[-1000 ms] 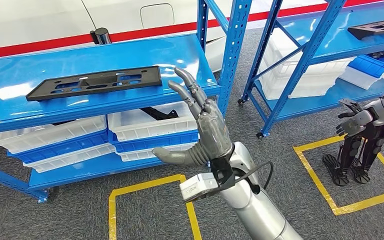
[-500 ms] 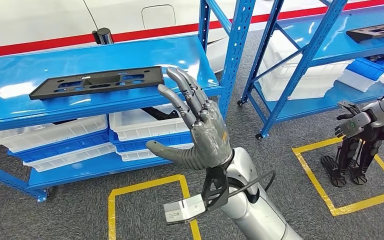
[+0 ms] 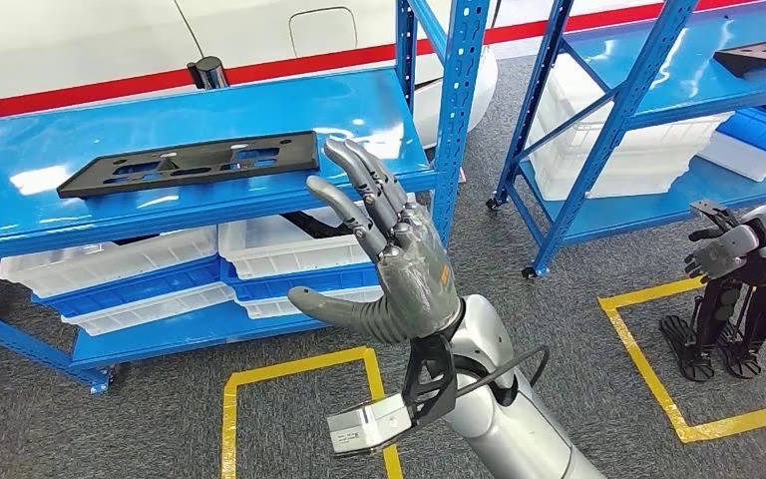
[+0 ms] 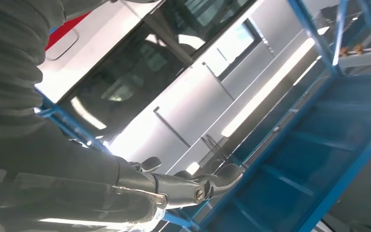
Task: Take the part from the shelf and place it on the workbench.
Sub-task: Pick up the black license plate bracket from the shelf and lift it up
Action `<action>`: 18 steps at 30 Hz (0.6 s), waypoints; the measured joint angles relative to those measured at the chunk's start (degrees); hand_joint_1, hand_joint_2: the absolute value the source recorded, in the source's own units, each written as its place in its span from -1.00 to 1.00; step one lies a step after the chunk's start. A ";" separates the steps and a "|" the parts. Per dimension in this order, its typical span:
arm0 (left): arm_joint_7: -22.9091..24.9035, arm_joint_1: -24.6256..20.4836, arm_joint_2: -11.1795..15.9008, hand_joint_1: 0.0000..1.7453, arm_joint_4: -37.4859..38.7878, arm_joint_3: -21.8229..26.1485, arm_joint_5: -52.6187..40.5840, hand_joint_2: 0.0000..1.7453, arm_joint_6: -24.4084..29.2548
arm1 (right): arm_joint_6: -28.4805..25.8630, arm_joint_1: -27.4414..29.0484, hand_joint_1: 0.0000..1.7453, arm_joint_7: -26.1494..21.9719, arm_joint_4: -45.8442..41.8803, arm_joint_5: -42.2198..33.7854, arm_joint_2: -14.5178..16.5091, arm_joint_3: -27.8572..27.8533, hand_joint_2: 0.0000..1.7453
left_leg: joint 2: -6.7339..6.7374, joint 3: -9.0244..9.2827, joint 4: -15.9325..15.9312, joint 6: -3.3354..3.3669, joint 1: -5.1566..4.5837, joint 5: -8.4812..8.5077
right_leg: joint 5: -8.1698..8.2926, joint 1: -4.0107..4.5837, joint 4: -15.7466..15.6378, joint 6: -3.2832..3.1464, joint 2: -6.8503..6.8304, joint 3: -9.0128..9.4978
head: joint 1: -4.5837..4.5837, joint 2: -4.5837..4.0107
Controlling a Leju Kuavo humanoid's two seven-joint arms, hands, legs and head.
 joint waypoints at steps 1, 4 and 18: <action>0.00 -0.04 -0.01 -1.00 0.00 -0.01 -0.01 -1.00 0.11 | 0.13 -0.02 -1.00 -0.02 -0.02 -0.03 0.03 0.00 1.00 | 0.38 -2.01 4.03 -0.17 0.02 -1.80 | -0.04 0.12 0.00 -0.25 -0.43 -0.02 | -0.03 0.00; 0.00 0.05 -0.03 -1.00 0.00 -0.01 -0.01 -1.00 0.28 | 0.39 -0.05 -1.00 -0.02 0.00 -0.15 0.05 0.04 1.00 | 0.71 -5.09 9.49 -0.26 0.04 -2.54 | -0.12 0.48 0.02 -0.39 -1.73 0.01 | -0.03 0.00; 0.00 -0.53 -0.10 -1.00 -0.15 -1.03 -4.30 -1.00 5.58 | -0.05 0.12 -1.00 -0.62 -0.15 -2.04 -0.29 0.15 -1.00 | 0.82 2.09 -6.92 2.85 -0.45 5.16 | -7.32 1.34 15.71 0.51 -1.01 -7.10 | 0.14 0.00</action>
